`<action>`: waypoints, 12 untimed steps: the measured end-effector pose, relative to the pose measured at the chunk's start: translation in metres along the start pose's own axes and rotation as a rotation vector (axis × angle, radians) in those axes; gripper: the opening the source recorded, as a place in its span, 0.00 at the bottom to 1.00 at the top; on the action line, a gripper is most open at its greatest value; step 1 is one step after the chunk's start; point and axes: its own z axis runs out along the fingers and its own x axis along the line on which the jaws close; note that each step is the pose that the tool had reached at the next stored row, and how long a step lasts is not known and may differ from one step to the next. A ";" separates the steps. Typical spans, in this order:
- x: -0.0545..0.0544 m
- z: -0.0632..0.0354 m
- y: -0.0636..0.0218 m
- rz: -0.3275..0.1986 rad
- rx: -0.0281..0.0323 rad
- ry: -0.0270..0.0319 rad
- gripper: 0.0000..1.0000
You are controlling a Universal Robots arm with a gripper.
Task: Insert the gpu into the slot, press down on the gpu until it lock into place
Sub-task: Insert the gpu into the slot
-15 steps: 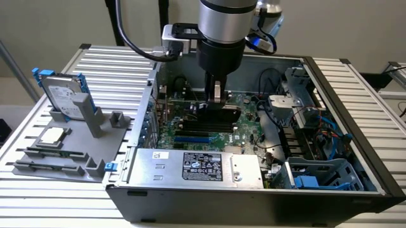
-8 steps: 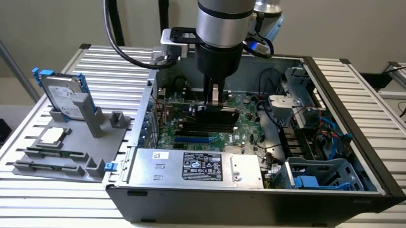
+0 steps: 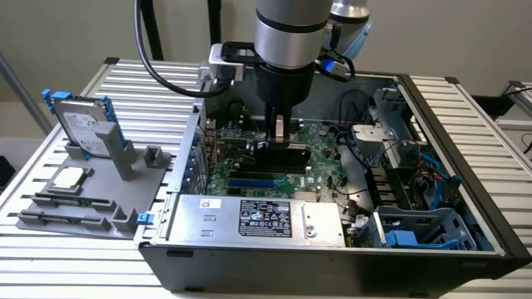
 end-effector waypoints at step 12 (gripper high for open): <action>0.001 0.0101 0.0050 0.006 0.0004 0.0001 0.26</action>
